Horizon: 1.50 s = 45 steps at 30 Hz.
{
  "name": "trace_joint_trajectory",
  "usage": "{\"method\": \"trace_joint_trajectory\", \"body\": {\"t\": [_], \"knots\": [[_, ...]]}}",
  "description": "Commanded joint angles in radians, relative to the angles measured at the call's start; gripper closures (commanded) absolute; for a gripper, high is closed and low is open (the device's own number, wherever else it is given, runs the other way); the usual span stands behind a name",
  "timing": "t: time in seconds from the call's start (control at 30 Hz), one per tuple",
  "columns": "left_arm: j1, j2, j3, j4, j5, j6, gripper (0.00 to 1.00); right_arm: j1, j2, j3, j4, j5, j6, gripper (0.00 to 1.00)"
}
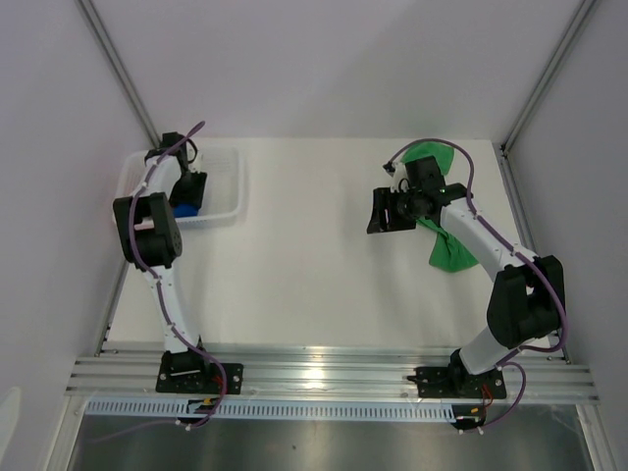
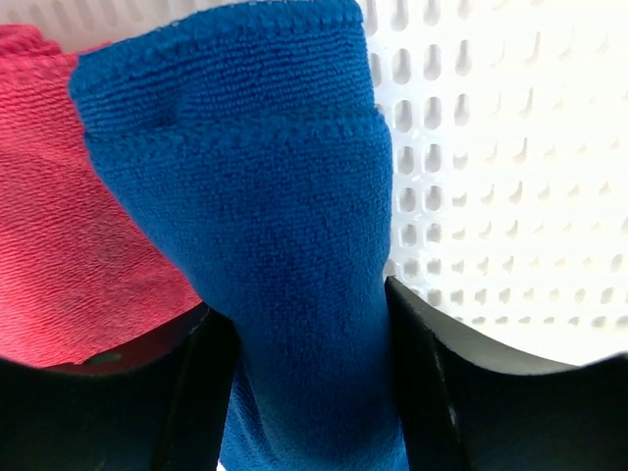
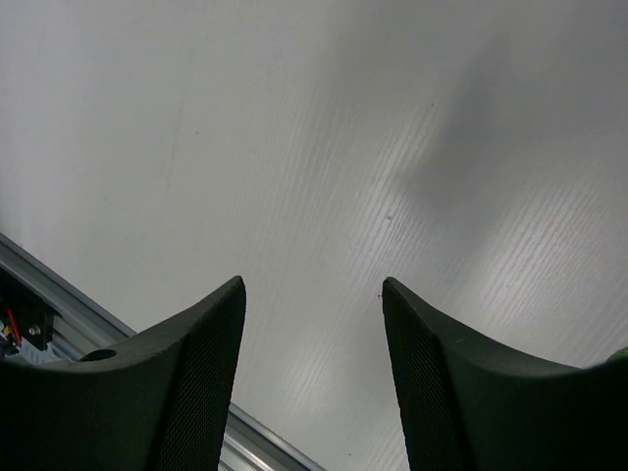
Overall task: Roll the towels
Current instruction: Place the rolled towel into the container
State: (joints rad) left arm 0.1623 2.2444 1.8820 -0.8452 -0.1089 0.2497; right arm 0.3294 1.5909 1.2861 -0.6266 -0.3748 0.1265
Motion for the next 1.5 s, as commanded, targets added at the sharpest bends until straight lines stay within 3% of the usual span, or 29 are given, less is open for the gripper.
{"method": "trace_joint_trajectory", "body": {"t": [0.0,0.17,0.47,0.77,1.17,1.47], "knots": [[0.009,-0.066,0.031,-0.049,0.101,-0.041,0.39,-0.009,-0.04,-0.002,0.021,-0.013,-0.011,0.39],[0.011,-0.069,0.043,-0.037,0.141,-0.032,0.38,-0.01,-0.037,-0.001,0.022,-0.016,-0.011,0.39],[0.011,-0.071,0.075,-0.031,0.071,-0.007,0.3,-0.013,-0.037,0.002,0.019,-0.019,-0.013,0.39],[-0.003,-0.109,0.017,-0.091,0.098,0.059,0.16,-0.013,-0.02,0.002,0.028,-0.032,-0.013,0.39],[-0.018,-0.083,-0.023,-0.14,0.044,0.114,0.18,-0.016,-0.012,0.012,0.031,-0.035,-0.013,0.39],[-0.032,-0.066,-0.04,-0.094,-0.093,0.178,0.37,-0.021,-0.017,0.005,0.039,-0.041,-0.011,0.39]]}}
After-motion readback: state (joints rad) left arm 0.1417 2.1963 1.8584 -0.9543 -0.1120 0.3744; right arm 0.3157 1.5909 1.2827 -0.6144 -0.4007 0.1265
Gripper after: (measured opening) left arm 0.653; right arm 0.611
